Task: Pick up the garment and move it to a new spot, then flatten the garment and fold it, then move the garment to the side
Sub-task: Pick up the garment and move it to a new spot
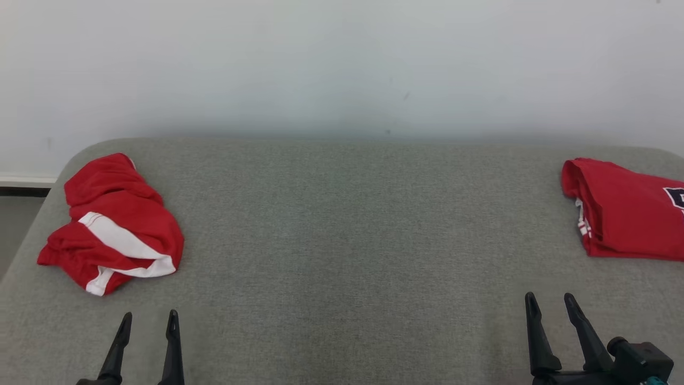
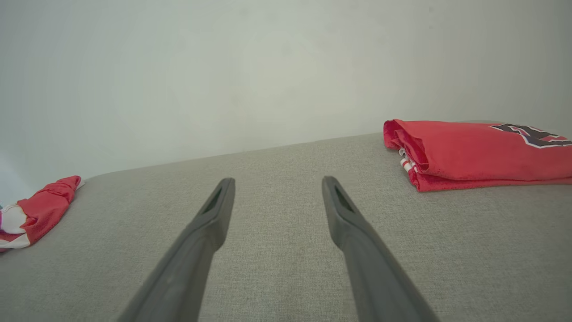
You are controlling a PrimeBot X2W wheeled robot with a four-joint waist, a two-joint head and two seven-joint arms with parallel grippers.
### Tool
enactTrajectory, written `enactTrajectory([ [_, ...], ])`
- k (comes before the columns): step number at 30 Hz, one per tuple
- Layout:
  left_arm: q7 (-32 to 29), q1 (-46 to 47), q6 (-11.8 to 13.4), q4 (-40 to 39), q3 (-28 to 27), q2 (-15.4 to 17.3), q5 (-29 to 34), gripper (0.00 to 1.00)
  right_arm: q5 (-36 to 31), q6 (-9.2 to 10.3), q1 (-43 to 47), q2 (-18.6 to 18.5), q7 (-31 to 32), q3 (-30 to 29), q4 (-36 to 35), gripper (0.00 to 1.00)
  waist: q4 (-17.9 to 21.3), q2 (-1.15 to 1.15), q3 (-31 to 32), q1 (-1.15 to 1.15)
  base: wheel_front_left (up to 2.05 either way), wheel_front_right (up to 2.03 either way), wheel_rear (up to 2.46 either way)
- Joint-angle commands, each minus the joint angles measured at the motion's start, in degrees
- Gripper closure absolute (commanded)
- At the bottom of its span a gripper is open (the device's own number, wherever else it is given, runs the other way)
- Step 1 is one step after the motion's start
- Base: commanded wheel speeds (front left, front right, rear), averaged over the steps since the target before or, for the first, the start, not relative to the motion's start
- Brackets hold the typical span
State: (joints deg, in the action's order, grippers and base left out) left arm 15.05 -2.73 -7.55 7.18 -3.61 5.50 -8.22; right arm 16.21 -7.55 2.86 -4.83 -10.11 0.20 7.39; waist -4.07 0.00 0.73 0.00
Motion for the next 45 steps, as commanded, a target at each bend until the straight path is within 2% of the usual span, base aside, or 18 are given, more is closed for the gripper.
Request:
enactTrajectory([
  [1,0.18,-0.51,0.22,0.27,-0.05,0.4,0.31,0.0,0.03,0.11,0.84,0.23,-0.2,0.03,0.24,0.0,-3.48,0.0,0.25,0.0,0.0,0.0,0.0],
  [3,0.18,-0.53,0.26,0.48,-0.05,0.45,0.27,0.0,0.1,0.11,0.83,0.28,-0.25,-0.09,0.26,0.0,-4.47,0.0,0.27,0.0,0.0,0.0,0.0],
  [18,0.18,-0.37,0.99,1.15,-1.21,0.69,-0.46,0.0,-0.01,0.11,0.14,0.84,-0.11,0.45,0.71,0.0,-19.49,0.0,-1.0,0.0,0.0,0.0,0.0],
  [23,0.18,-0.58,1.26,1.17,-1.94,0.74,-0.85,0.0,-0.2,0.11,-0.28,0.85,0.0,0.75,0.88,0.0,-22.7,0.0,-1.22,0.0,0.0,0.0,0.0],
  [31,0.18,-1.09,1.4,0.62,-3.17,0.51,-1.33,0.0,-0.73,0.11,-0.69,0.52,0.46,1.0,0.81,0.0,-24.73,0.0,-1.72,0.0,0.0,0.0,0.0],
  [45,0.18,0.74,1.47,0.69,-4.53,-0.46,-1.99,0.0,-0.77,0.11,-1.52,-0.05,0.54,0.64,0.7,0.0,-24.17,0.0,-2.79,0.0,0.0,0.0,0.0],
])
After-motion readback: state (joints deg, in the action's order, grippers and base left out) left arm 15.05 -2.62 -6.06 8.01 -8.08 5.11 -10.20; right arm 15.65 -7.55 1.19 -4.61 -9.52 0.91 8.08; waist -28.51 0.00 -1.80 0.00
